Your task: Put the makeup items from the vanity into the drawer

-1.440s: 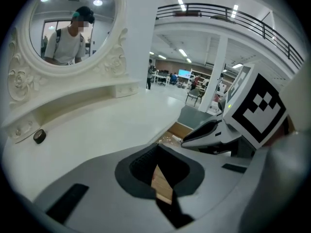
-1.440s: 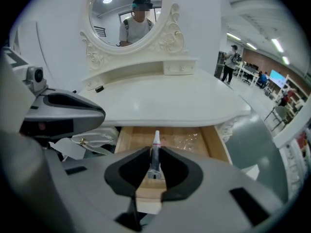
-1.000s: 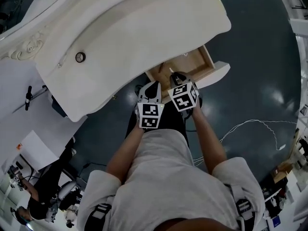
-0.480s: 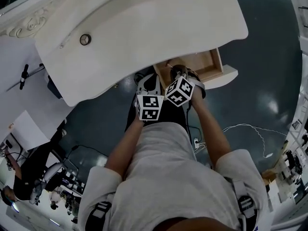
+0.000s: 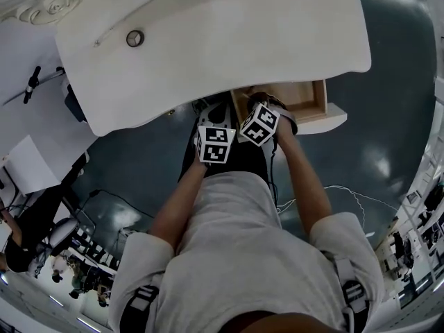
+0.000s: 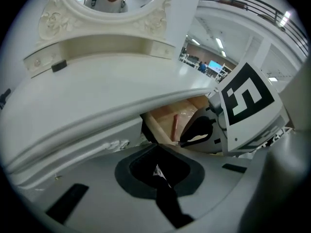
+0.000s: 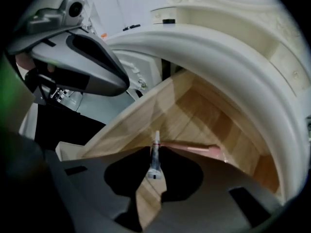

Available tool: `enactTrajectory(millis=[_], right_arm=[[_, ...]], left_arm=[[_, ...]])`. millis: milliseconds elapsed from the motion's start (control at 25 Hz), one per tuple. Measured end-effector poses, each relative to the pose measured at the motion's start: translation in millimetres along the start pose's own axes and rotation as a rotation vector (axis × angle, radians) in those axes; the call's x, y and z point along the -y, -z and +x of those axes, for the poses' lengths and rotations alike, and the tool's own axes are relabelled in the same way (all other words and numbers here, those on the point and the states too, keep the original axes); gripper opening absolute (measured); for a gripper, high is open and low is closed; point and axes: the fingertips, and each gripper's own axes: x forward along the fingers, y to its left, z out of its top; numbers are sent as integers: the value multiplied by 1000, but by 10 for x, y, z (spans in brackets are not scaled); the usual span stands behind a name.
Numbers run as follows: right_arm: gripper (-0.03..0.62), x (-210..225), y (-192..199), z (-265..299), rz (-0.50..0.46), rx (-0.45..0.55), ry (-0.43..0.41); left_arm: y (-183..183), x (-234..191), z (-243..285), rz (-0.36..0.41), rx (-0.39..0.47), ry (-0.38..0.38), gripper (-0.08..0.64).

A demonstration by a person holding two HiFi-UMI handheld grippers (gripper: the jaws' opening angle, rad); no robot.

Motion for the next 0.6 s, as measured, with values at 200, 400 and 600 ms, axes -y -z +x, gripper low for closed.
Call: enactTrajectory(millis=[200,400,600], right_arm=[[77,-36,23,86,-16,-12,-30],[77,-25,56,102,9,-22,-41],[115,36,68,50,37,-7,-37]], left_arm=[[28,-28,38,-28,-2,-8,6],[23,-23,36,-30,-5,-10,6],[-49,5,26,-27,9,-12,6]])
